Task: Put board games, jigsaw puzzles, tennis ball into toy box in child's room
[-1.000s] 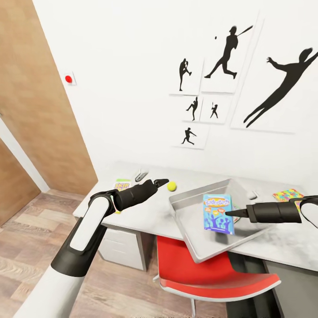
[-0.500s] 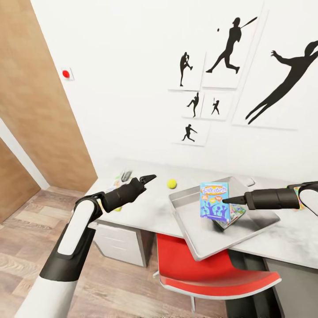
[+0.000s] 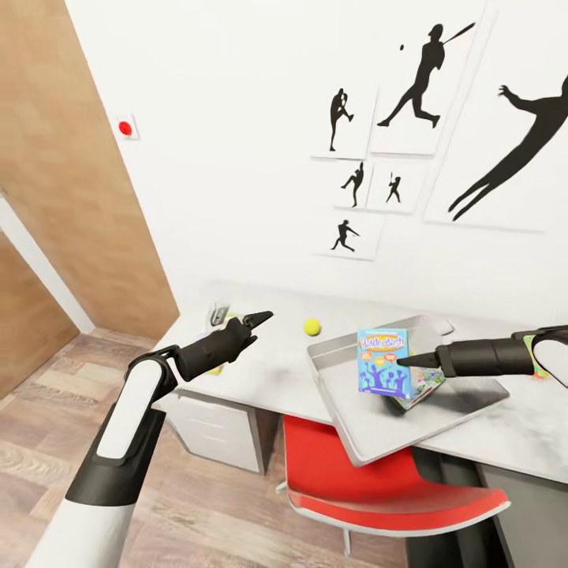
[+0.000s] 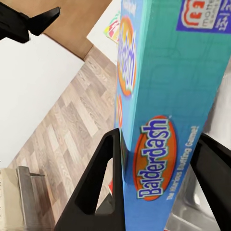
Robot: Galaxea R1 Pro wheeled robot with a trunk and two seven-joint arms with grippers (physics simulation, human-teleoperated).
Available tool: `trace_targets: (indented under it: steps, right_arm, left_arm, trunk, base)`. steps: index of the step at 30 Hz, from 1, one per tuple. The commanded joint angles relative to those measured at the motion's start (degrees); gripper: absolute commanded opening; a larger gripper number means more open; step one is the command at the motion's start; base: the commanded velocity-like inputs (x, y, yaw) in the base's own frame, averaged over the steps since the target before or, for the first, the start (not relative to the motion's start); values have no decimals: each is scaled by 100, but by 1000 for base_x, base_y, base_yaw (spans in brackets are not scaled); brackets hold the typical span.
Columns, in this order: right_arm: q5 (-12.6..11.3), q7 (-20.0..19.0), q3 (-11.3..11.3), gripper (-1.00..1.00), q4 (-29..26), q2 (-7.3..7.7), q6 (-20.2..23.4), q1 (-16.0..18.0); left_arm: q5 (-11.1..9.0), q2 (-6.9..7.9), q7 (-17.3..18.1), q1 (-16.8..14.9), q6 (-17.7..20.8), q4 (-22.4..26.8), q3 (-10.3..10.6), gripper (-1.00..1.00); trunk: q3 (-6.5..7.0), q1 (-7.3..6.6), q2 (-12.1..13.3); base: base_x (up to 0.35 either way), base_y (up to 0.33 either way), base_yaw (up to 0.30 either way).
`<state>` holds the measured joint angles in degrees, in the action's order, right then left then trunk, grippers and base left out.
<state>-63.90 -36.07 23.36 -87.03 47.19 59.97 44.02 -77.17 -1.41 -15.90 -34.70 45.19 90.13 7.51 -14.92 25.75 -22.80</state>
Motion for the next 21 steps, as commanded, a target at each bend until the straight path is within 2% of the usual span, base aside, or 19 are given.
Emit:
trace_targets:
  steps: [1, 7, 21]
  right_arm:
    - [29, -47, 40, -100, 1, 9, 3, 4]
    - [46, -42, 201, -100, 28, 21, 3, -15]
    - [82, -40, 271, -100, 85, 27, 3, -53]
  left_arm:
    - [-60, -2, -58, -5, 14, 4, -4, 100]
    - [-61, 0, -58, -3, 17, 6, -11, 100]
    - [-61, 1, -60, -2, 20, 7, -13, 100]
  trunk:
    - [-12, 4, -12]
    - [-13, 4, -12]
    - [-14, 4, -12]
  base:
    - [0, 0, 200]
    - [0, 0, 110]
    - [0, 0, 21]
